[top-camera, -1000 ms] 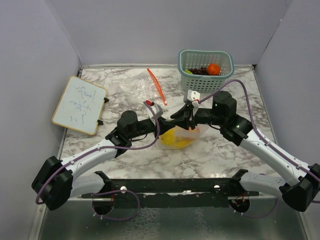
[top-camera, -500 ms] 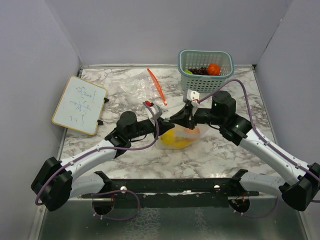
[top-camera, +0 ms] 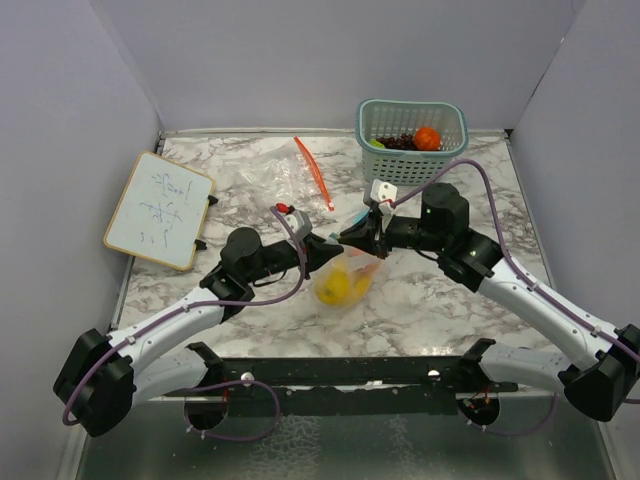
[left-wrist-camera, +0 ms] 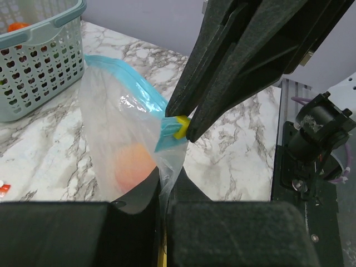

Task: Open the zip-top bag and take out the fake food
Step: Unzip the zipper food storage bag at the center of the board.

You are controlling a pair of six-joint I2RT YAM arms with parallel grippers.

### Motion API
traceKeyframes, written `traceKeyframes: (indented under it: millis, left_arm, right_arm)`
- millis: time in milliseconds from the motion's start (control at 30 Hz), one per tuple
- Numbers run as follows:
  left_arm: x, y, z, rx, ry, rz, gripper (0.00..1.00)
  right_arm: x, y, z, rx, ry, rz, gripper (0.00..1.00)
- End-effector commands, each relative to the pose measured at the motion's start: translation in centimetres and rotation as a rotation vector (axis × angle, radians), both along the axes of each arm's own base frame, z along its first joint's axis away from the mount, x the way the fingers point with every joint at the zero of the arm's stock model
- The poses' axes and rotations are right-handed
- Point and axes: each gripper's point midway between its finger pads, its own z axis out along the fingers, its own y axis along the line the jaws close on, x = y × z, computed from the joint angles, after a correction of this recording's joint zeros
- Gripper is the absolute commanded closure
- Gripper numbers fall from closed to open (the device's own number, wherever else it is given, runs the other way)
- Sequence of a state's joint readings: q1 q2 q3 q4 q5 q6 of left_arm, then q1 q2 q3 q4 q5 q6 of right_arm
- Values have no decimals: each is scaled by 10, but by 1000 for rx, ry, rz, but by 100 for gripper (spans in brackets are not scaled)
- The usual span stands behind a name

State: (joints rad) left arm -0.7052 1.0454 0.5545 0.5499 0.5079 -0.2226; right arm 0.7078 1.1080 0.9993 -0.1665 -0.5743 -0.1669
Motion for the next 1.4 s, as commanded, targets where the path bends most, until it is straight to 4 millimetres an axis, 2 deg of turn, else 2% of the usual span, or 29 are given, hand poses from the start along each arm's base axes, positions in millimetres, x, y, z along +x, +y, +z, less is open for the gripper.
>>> traceKeyframes:
  millis: [0, 67, 100, 200, 300, 500, 600, 733, 1000, 1167, 1367]
  left_arm:
    - [0, 5, 27, -75, -61, 10, 100]
    - [0, 5, 27, -70, -57, 12, 97]
    - [0, 4, 25, -63, -55, 8, 87]
    - [-2, 4, 21, -52, -51, -4, 70]
    - [-4, 6, 19, -46, -53, -6, 60]
    - [-2, 15, 24, -59, -74, 48, 60]
    - [-1, 16, 26, -64, -79, 56, 53]
    - [3, 13, 24, -55, -81, 57, 52]
    - [5, 9, 35, -71, -115, 47, 59]
    - [6, 9, 39, -80, -137, 45, 62]
    - [-1, 3, 46, -105, -147, -6, 51]
  right_arm:
    - [11, -11, -8, -47, -18, -81, 98]
    - [12, -9, -8, -43, -12, -82, 98]
    - [12, -8, -7, -38, -13, -77, 98]
    - [12, -6, -2, -23, -15, -73, 98]
    - [16, -5, -2, -27, -14, -84, 98]
    - [20, -4, -8, -47, -8, -88, 98]
    - [21, -4, -9, -51, -5, -91, 98]
    - [12, -2, -3, -29, -3, -49, 98]
    - [4, -5, -6, -50, 8, -26, 98]
    - [-6, -8, 0, -28, 1, -6, 98]
    - [-15, -16, 7, -20, -12, -3, 98]
